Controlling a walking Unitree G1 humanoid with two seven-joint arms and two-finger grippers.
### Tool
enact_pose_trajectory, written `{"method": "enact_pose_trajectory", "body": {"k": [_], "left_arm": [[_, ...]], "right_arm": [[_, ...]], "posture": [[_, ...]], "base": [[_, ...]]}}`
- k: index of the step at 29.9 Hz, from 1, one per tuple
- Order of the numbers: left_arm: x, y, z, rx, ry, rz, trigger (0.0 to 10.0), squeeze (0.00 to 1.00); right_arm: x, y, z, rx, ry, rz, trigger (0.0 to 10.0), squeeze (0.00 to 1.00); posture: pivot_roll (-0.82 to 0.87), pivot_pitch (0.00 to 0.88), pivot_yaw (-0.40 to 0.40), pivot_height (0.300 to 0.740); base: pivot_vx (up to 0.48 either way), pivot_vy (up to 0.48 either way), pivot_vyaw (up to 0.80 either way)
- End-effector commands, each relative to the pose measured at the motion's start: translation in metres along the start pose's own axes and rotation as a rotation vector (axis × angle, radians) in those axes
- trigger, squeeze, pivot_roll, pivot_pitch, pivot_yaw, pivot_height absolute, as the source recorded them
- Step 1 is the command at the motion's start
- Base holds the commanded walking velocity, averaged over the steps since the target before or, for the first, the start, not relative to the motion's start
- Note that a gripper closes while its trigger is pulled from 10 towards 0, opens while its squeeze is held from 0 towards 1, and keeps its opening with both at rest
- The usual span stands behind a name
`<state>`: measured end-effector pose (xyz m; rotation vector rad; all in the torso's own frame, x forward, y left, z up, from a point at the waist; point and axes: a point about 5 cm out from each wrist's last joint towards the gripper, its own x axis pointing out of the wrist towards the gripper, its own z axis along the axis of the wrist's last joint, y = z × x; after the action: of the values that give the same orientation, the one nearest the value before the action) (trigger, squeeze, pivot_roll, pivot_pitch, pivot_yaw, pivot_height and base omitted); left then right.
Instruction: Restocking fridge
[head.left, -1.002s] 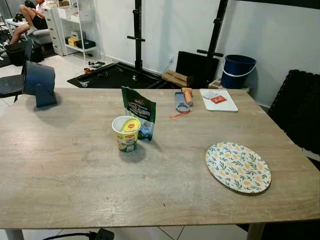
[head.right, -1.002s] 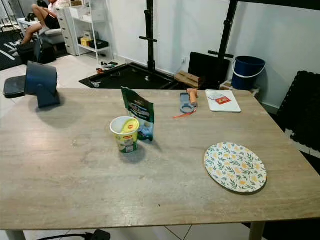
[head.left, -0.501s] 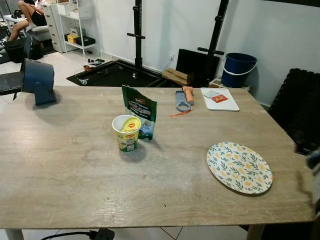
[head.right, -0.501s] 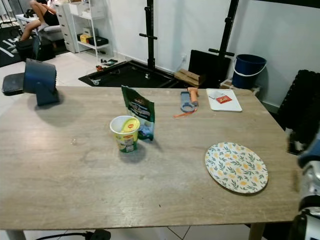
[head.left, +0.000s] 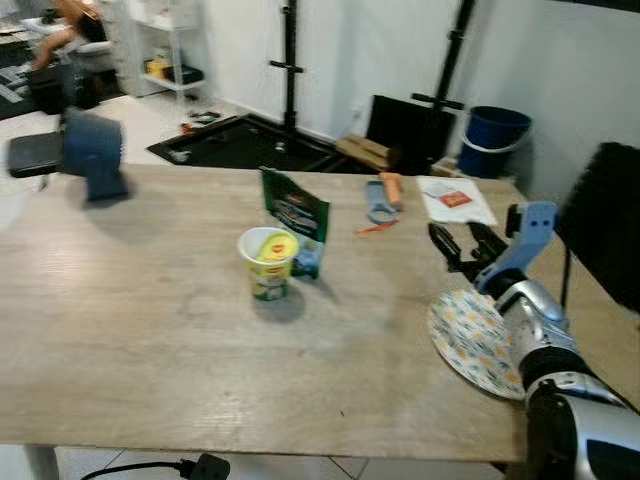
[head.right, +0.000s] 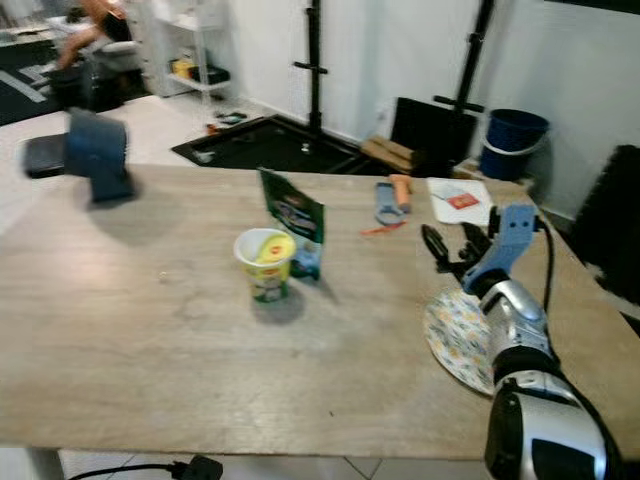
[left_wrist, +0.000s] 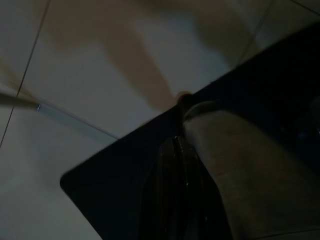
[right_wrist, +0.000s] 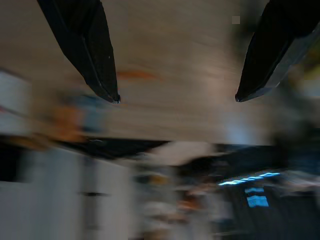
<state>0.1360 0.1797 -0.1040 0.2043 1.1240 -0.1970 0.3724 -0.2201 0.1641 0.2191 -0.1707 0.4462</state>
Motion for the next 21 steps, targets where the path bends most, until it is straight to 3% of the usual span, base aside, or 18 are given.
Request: {"method": "enact_pose_trajectory", "body": {"k": [1,8,12,21], "left_arm": [[-0.002,-0.006,-0.017,-0.014,0.062,-0.014,10.0,0.0],[-0.002,-0.005,-0.017,-0.013,0.062,-0.012,10.0,0.0],[-0.002,-0.003,-0.019,-0.01,0.066,-0.008,10.0,0.0],[-0.003,-0.003,-0.02,-0.01,0.068,-0.01,10.0,0.0]], "right_arm": [[0.002,0.007,-0.005,0.024,0.018,0.062,10.0,0.0],[0.0,0.011,-0.018,0.053,0.045,0.056,10.0,0.0],[-0.006,0.004,-0.019,0.095,0.03,-0.006,10.0,0.0],[-0.006,0.007,-0.024,0.046,0.067,-0.004,10.0,0.0]], "posture": [[0.01,0.0,-0.053,0.74],[0.01,0.0,-0.049,0.74],[0.02,0.0,-0.046,0.74],[0.01,0.0,-0.047,0.74]], "base": [[0.0,0.0,0.8],[0.0,0.0,0.8],[0.0,0.0,0.0],[0.0,0.0,0.0]]}}
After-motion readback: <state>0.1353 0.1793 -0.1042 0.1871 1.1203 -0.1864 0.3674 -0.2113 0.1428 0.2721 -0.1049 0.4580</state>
